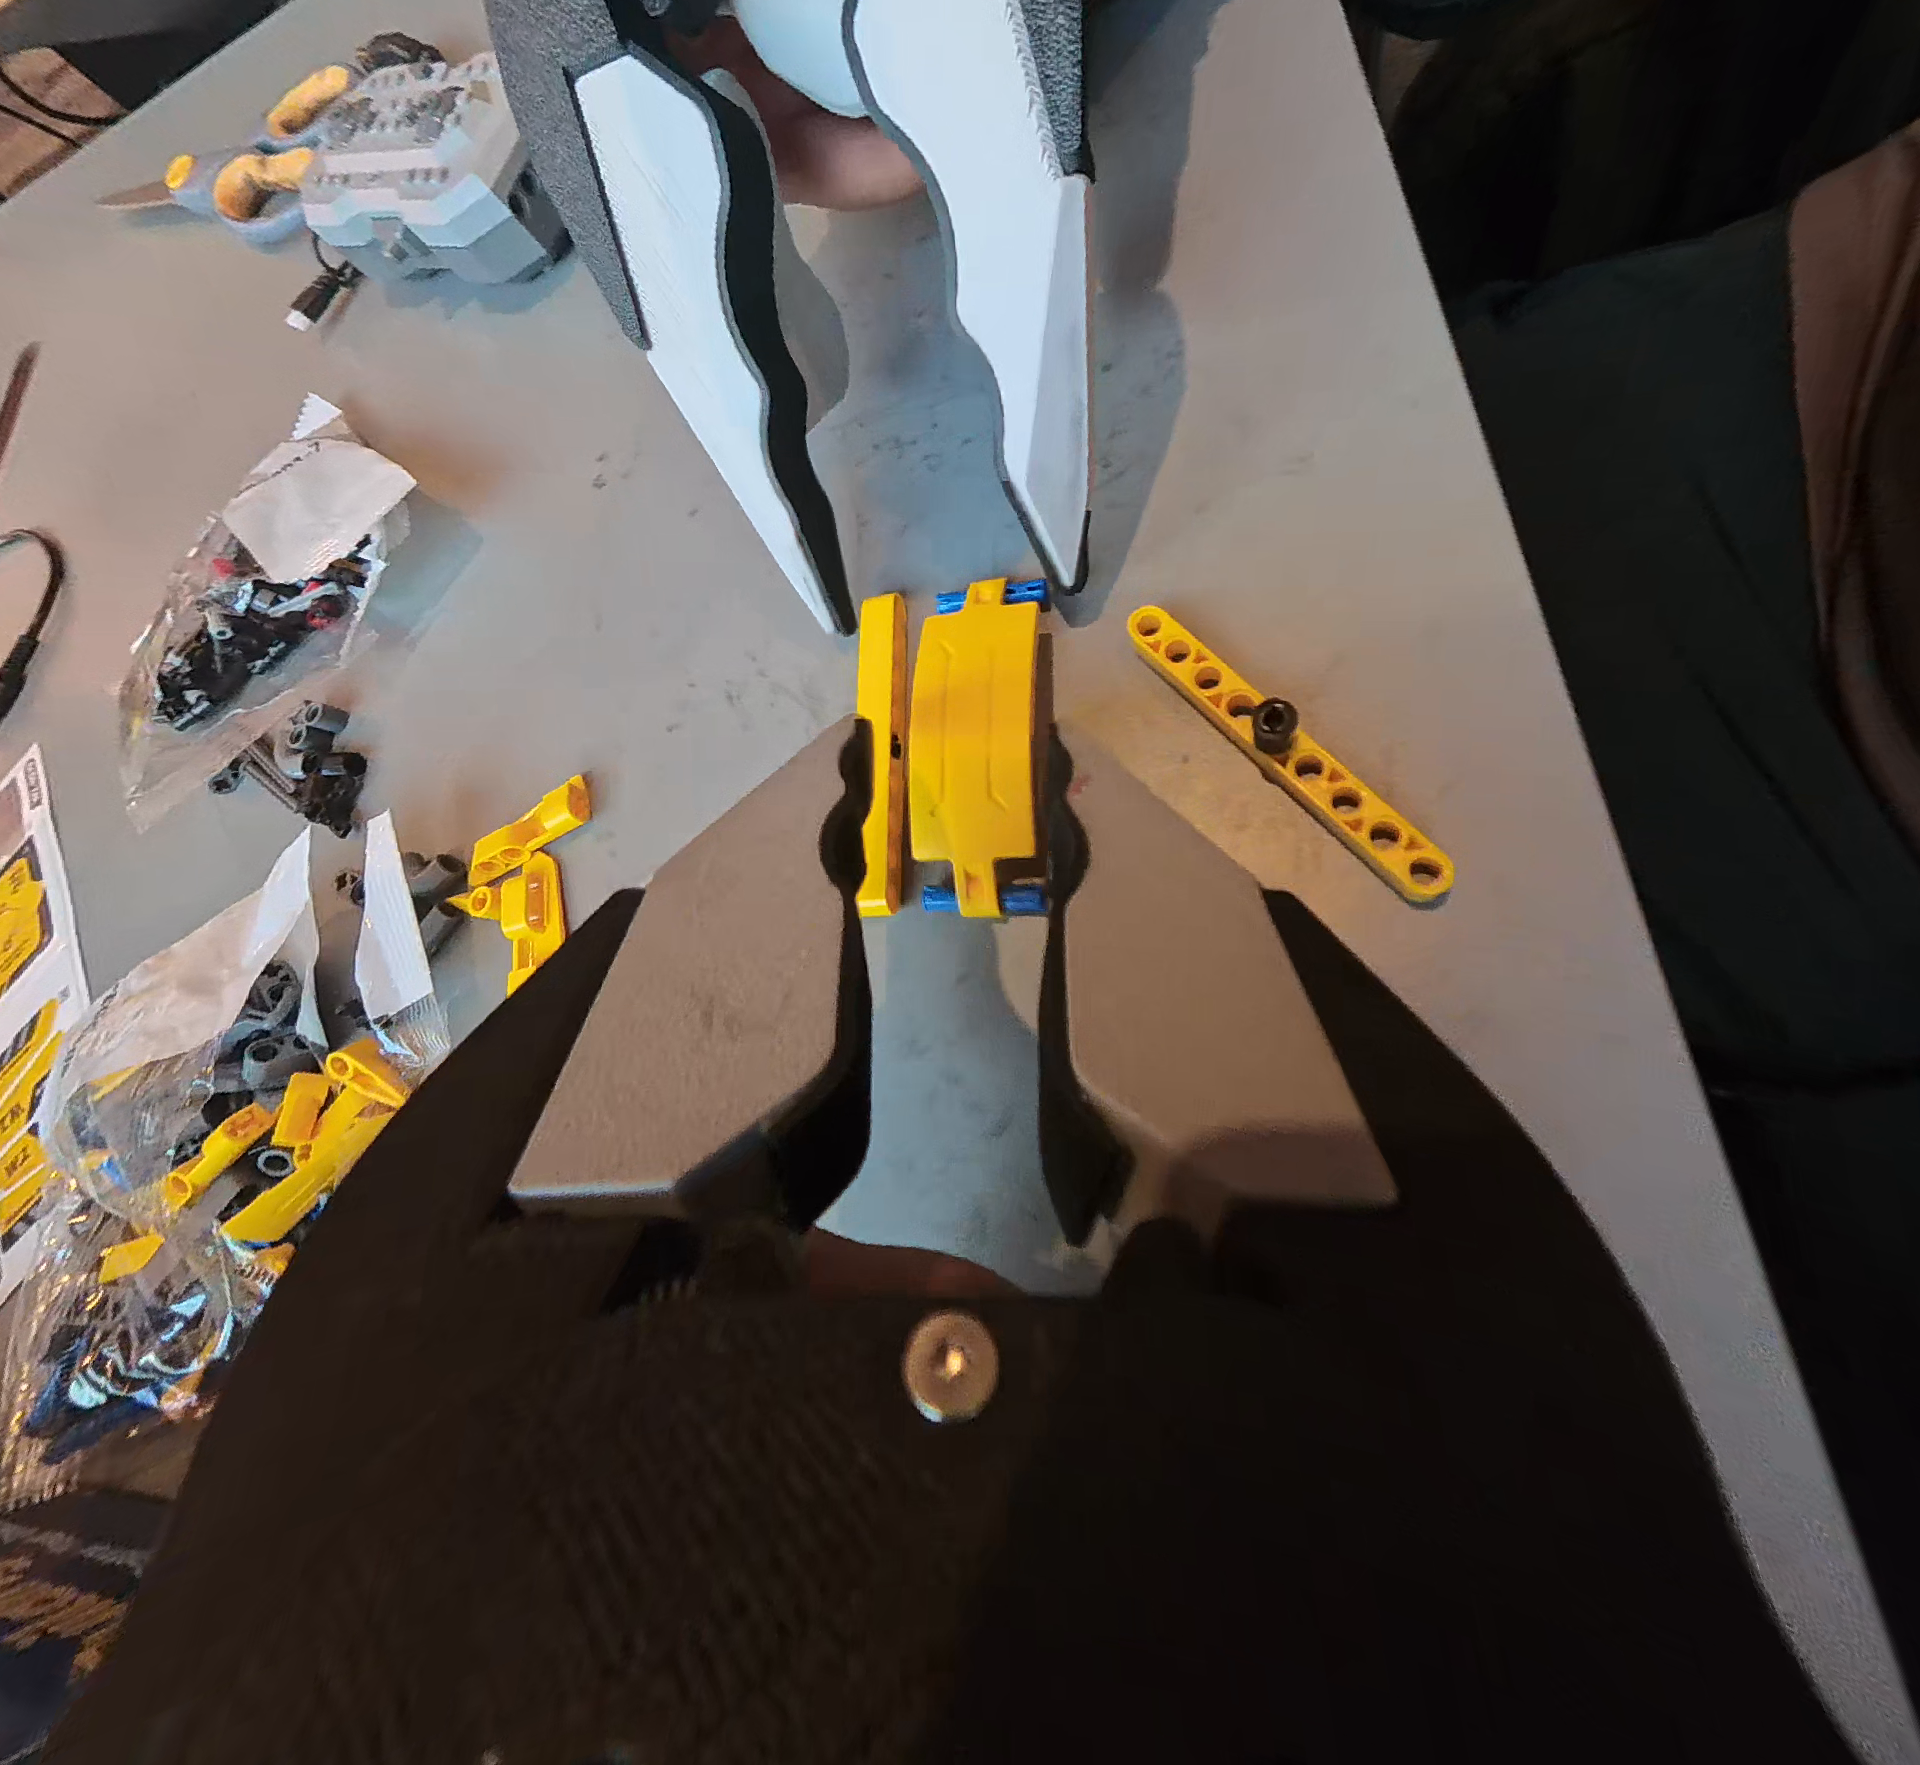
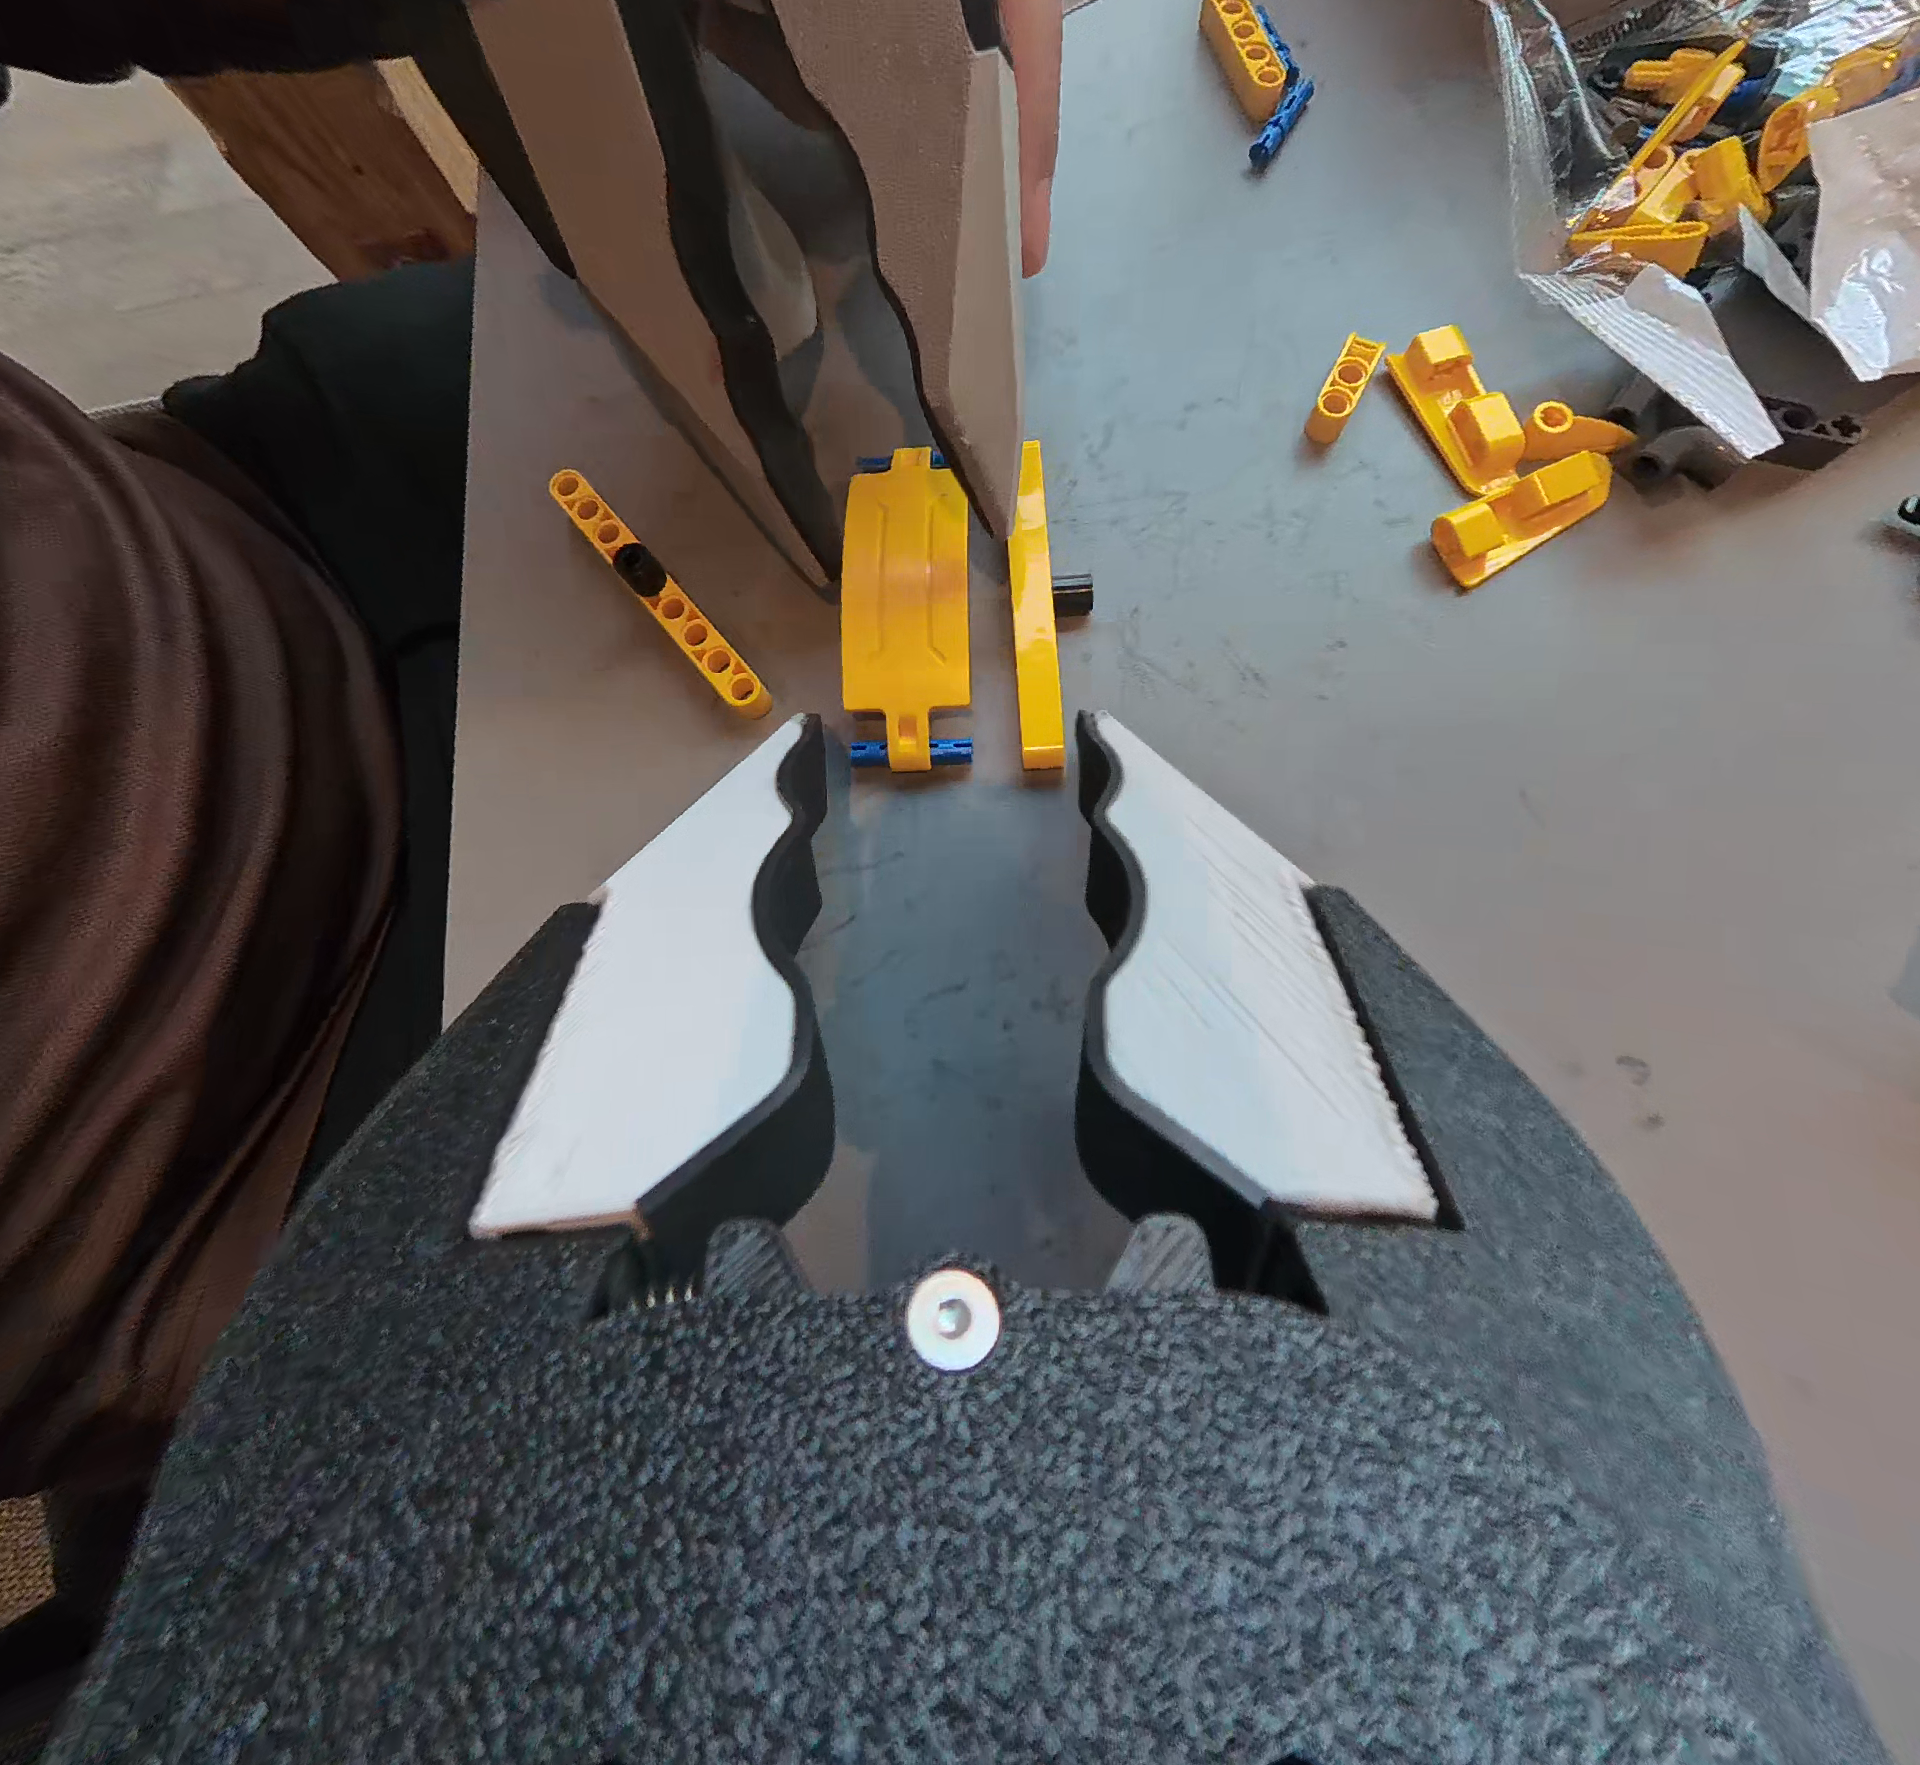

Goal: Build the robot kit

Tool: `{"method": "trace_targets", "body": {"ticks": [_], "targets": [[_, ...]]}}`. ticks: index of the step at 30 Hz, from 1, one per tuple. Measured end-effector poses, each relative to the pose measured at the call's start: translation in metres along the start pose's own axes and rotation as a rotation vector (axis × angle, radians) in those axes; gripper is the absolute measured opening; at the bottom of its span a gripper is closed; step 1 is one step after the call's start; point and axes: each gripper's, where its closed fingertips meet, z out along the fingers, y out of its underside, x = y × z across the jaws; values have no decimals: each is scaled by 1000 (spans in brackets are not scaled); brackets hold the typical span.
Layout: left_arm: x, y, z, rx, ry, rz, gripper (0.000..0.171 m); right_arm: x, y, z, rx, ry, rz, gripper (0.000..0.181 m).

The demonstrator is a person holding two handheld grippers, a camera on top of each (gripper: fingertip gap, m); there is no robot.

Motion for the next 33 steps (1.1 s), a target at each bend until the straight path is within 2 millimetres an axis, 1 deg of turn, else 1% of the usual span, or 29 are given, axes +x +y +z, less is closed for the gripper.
{"method": "trace_targets", "body": {"ticks": [4,8,14,17,20,21,22,26,30,33], "targets": [[1,4,3,-10,10,5,21,0,0,1,-7,-8,2,48],[1,4,3,-9,-15,35,21,-1,1,2,-10,-12,1,48],[-3,6,2,-25,-133,108,21,-1,2,2,-18,-12,-1,47],[-6,6,2,-36,-189,136,21,1,2,3,-23,-4,-1,43],[-6,6,2,-33,-204,147,20,2,2,4,-24,4,-5,41],[-7,5,2,-27,-208,145,7,2,2,4,-24,3,-4,41],[-7,4,1,-21,-210,139,6,2,2,3,-23,3,-2,41],[-10,4,0,-19,-223,125,4,2,2,4,-24,8,-8,41],[-9,4,0,-20,-235,145,4,2,1,3,-17,1,-1,42],[-6,2,-1,-9,-245,187,4,6,-4,-1,22,5,22,41]]}}
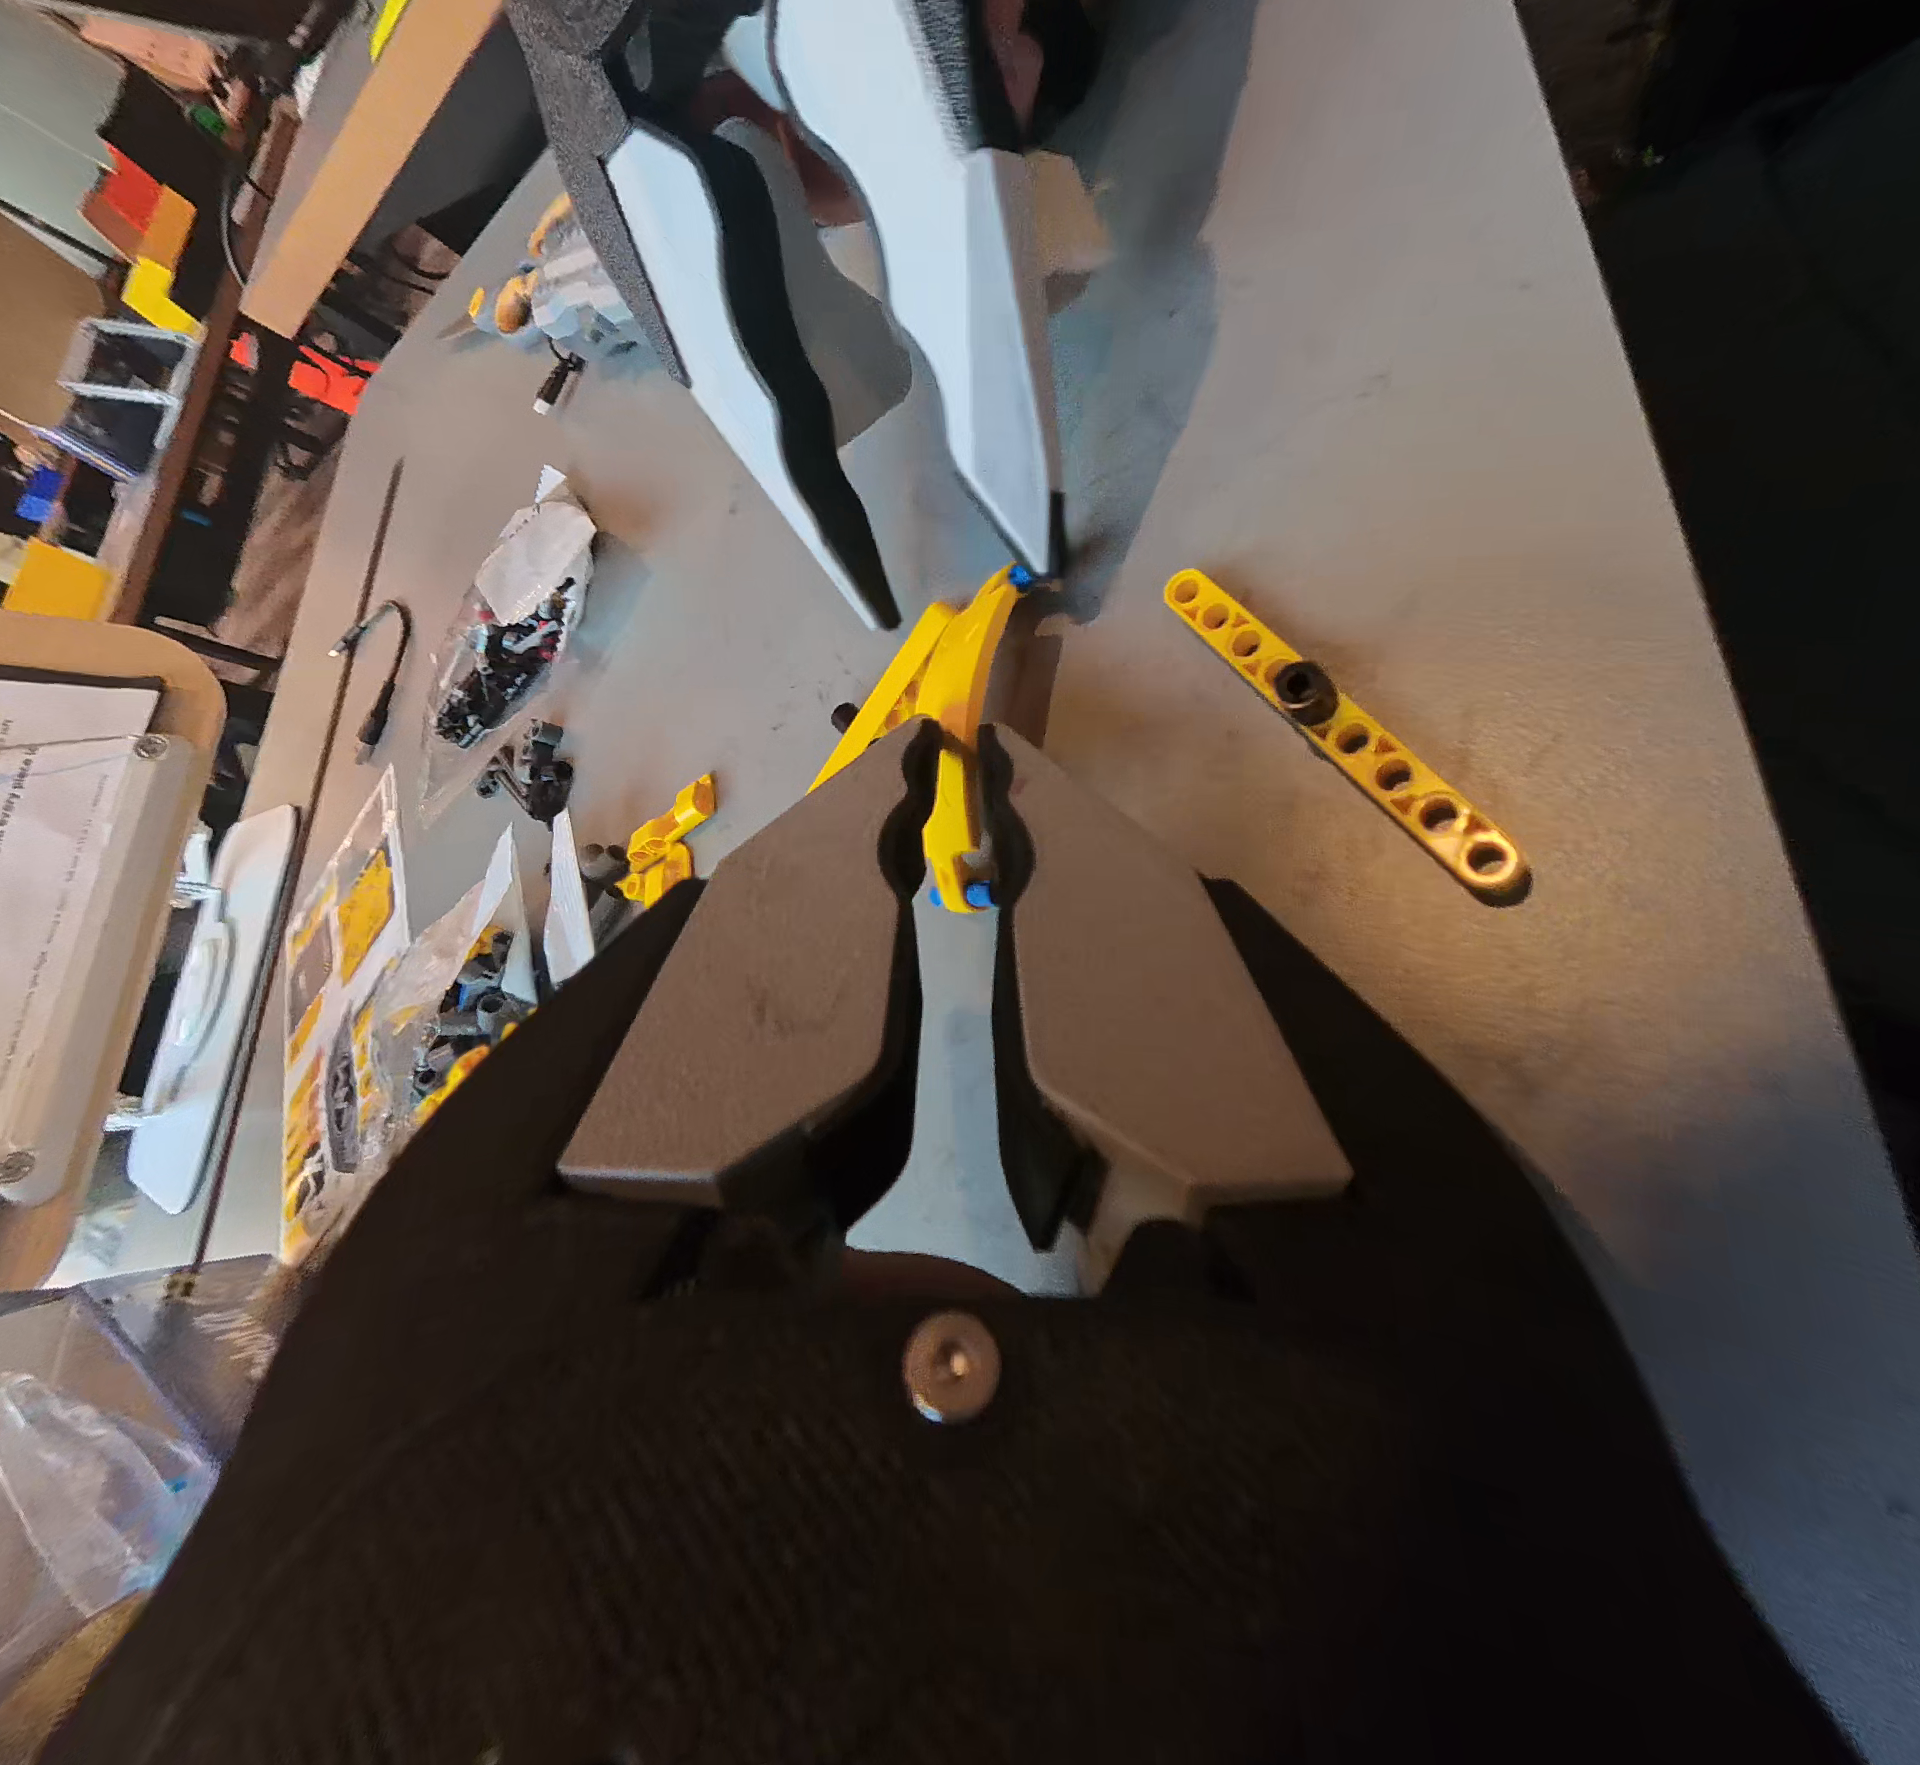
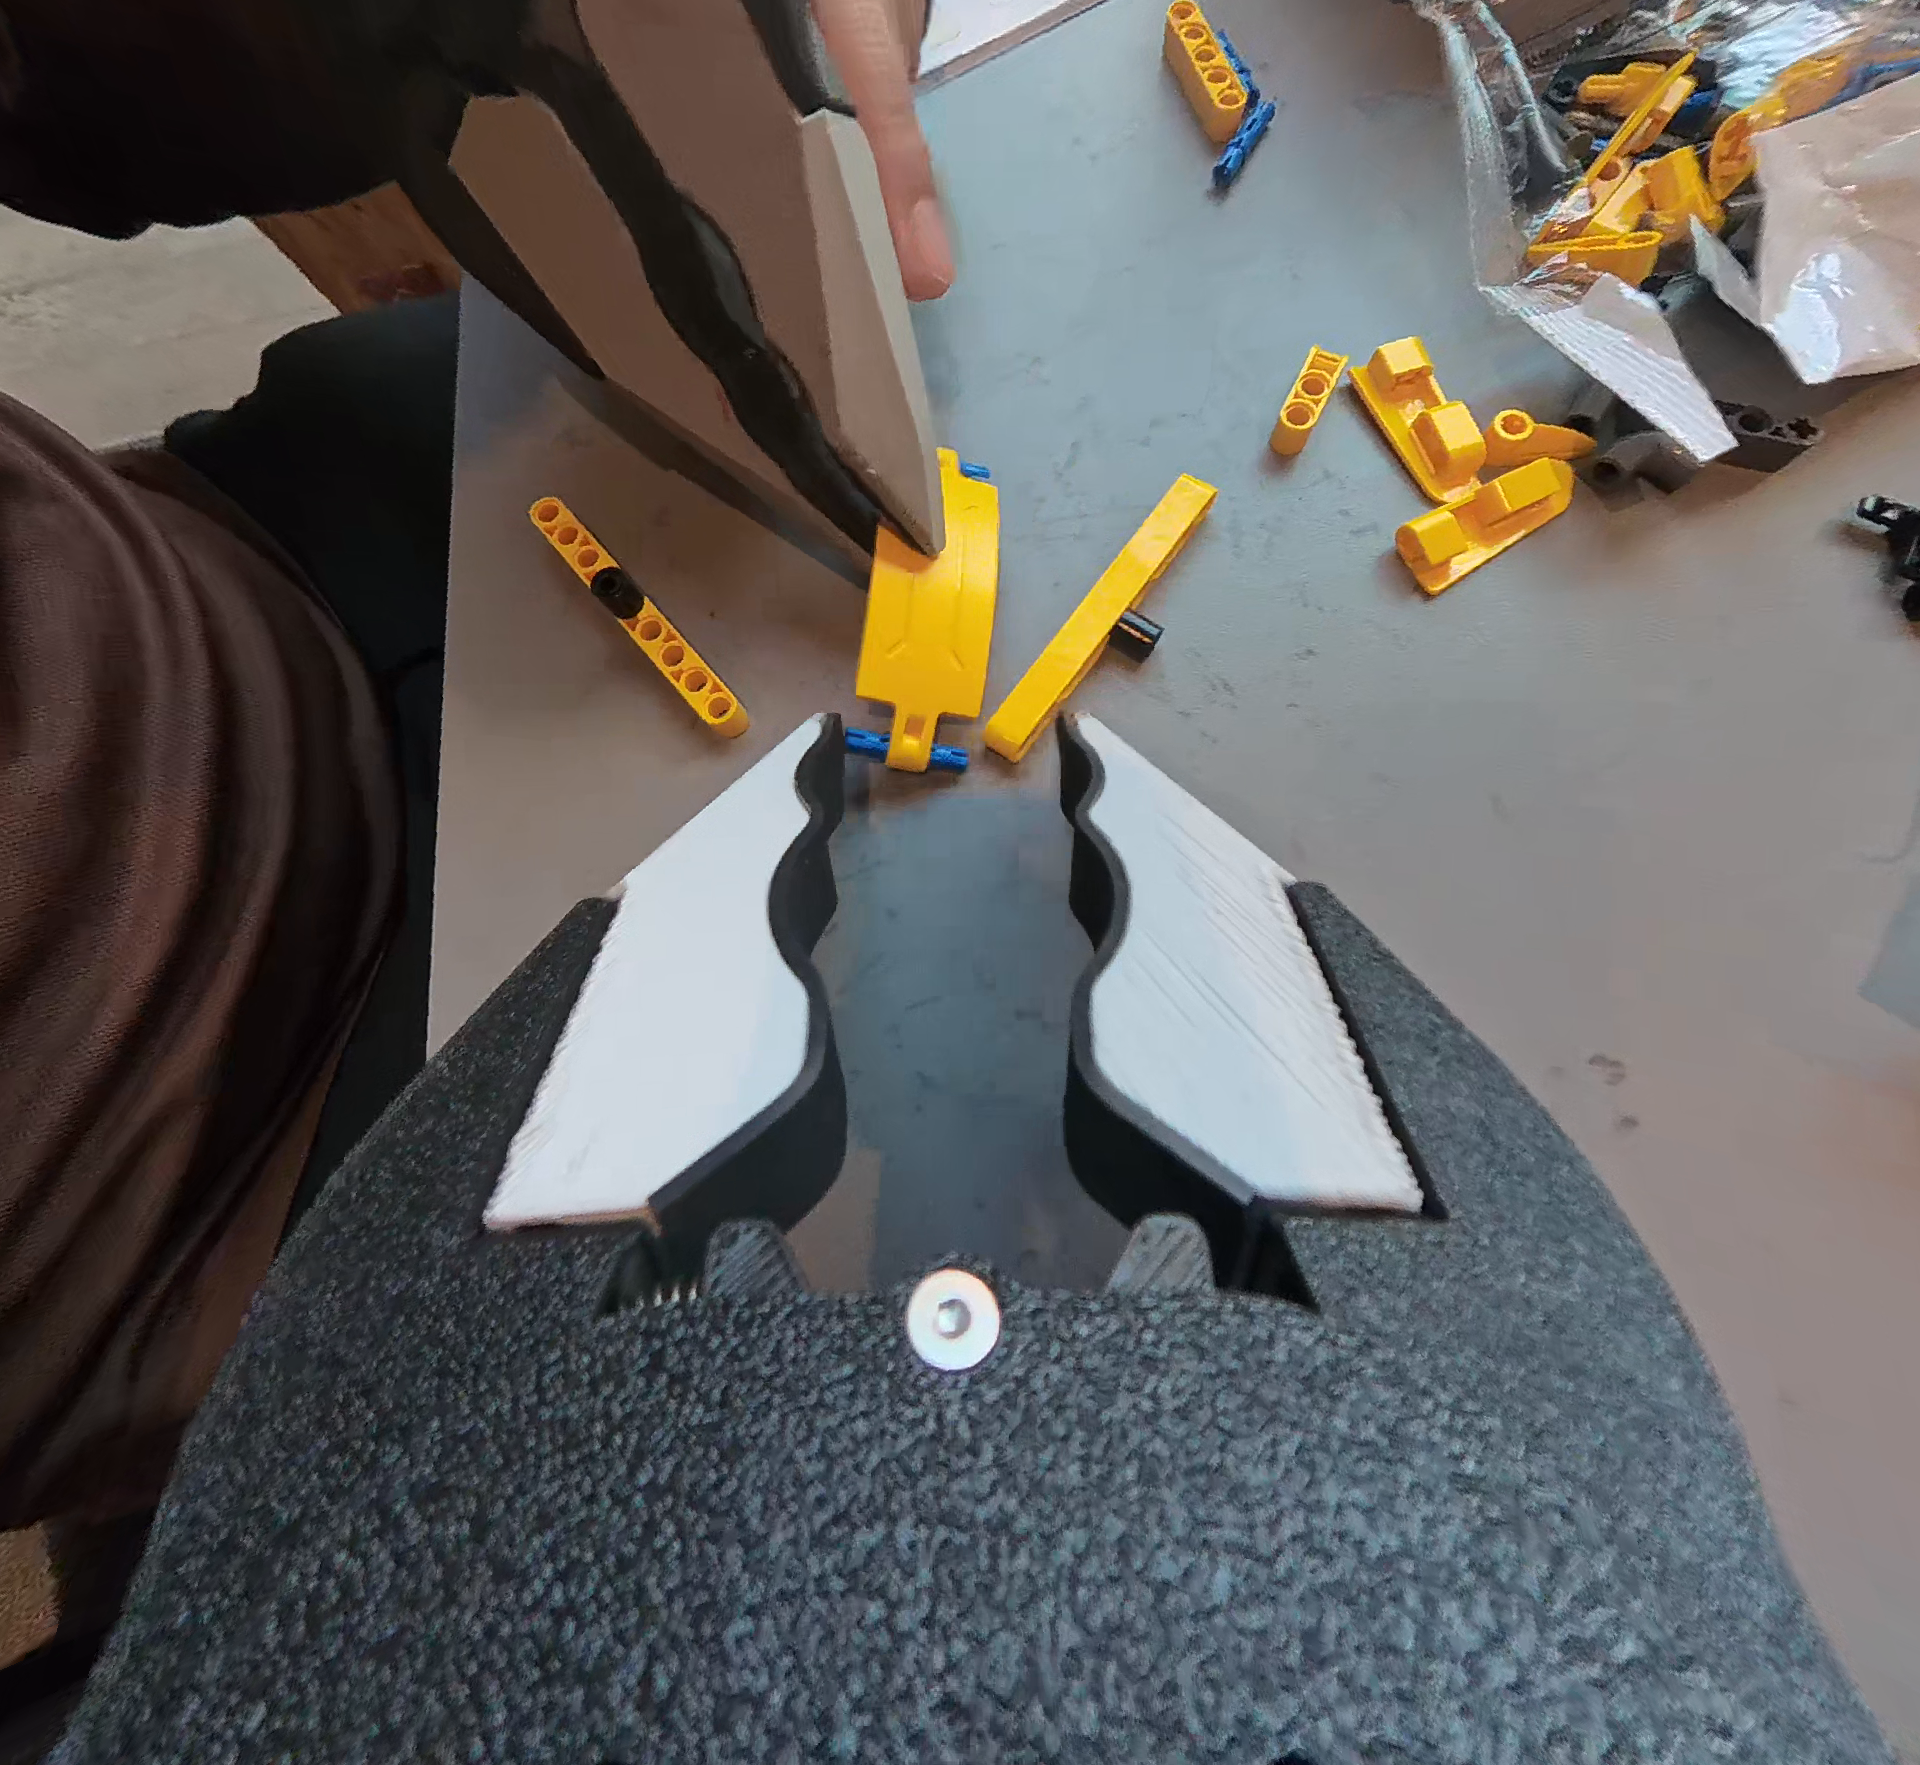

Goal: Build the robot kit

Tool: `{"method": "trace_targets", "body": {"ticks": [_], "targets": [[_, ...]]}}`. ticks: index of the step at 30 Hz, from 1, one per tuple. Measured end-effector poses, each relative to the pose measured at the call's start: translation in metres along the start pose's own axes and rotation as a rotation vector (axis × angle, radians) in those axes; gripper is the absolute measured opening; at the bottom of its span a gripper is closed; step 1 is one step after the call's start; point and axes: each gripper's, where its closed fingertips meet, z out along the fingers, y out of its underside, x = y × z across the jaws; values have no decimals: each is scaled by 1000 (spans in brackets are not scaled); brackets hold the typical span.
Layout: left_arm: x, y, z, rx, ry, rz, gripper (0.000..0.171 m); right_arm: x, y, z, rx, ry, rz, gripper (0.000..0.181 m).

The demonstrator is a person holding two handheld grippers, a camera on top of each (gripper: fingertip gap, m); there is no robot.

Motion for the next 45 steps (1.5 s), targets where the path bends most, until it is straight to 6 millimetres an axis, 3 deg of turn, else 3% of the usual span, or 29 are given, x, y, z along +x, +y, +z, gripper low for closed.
{"method": "trace_targets", "body": {"ticks": [7,14,23,29,35,40,45], "targets": [[1,6,0,-12,-81,145,5,27,-16,-7,107,63,156,29],[0,7,1,-20,-101,173,9,21,-12,7,28,23,152,27],[1,5,0,-4,-99,175,12,26,-17,1,89,-33,247,10],[1,6,1,-12,-101,185,8,32,-16,4,71,-11,259,20],[-7,-3,-6,53,-105,98,20,29,-7,15,-30,45,150,14],[-21,-41,-23,199,-49,-30,24,25,-8,18,-48,15,75,8],[-21,-22,-12,26,50,-46,42,23,-10,17,-44,-60,99,13]]}}
